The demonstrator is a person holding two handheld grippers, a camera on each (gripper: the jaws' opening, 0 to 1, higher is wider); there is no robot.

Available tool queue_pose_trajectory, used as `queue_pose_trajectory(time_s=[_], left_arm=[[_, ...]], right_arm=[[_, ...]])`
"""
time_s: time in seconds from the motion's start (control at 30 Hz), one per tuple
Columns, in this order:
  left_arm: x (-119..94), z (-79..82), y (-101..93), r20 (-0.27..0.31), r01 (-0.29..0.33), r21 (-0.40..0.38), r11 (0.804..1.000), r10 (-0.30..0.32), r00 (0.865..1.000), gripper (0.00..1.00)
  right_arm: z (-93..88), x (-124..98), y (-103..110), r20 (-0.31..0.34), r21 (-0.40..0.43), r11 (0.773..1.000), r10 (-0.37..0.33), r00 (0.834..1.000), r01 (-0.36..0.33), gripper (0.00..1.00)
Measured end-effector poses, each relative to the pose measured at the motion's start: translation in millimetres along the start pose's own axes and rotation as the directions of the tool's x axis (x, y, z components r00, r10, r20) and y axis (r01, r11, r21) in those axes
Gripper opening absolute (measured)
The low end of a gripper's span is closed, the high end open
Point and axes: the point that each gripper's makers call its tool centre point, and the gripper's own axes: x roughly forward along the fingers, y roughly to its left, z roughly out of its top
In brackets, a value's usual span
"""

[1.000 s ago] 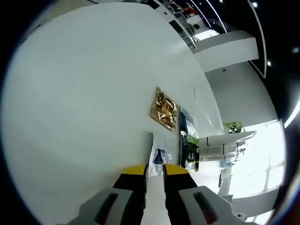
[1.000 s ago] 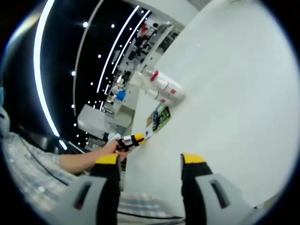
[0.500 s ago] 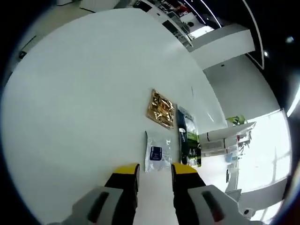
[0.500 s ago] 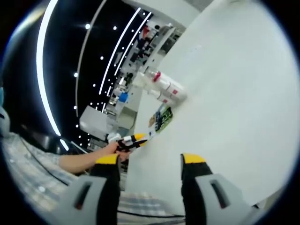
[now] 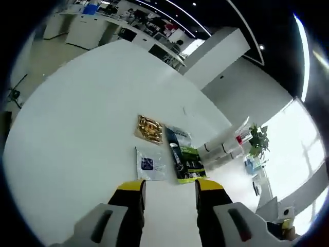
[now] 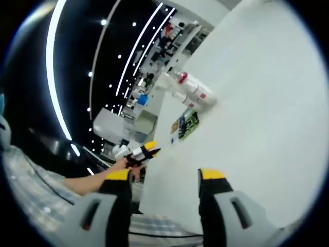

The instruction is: Arrange the skincare products in the storage area until every visible bottle or jar stands upright without overlapping.

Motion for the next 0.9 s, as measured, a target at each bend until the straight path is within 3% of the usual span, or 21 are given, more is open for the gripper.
queue_pose_trajectory(time_s=[0.33, 0.47, 0.6, 0.73, 0.9], left_arm=[[-54, -10.7, -34.8, 0.132, 0.017, 0.068, 0.998, -0.026, 0.991, 0.43], [-77, -7.9, -51.1, 0.192, 0.038, 0.088, 0.995, -0.054, 0.980, 0.61], [-105, -6.1, -65.3, 0.239, -0.005, 0.170, 0.985, -0.036, 0.970, 0.64], [-126, -8.4, -72.8, 0.260, -0.070, 0.262, 0.962, 0.000, 0.966, 0.65], [-150, -8.9, -81.5, 0.300, -0.125, 0.324, 0.938, 0.024, 0.954, 0.69]], right_arm=[[-2.4, 30, 25, -0.110, -0.093, 0.992, 0.078, 0.991, -0.088, 0.51], [4.4, 42, 32, -0.144, -0.145, 0.983, 0.096, 0.985, -0.117, 0.53], [19.4, 51, 39, -0.152, -0.182, 0.973, 0.114, 0.982, -0.141, 0.55], [37.9, 59, 52, -0.156, -0.296, 0.941, 0.125, 0.980, -0.167, 0.56], [47.6, 66, 79, -0.171, -0.439, 0.874, 0.148, 0.974, -0.209, 0.61]])
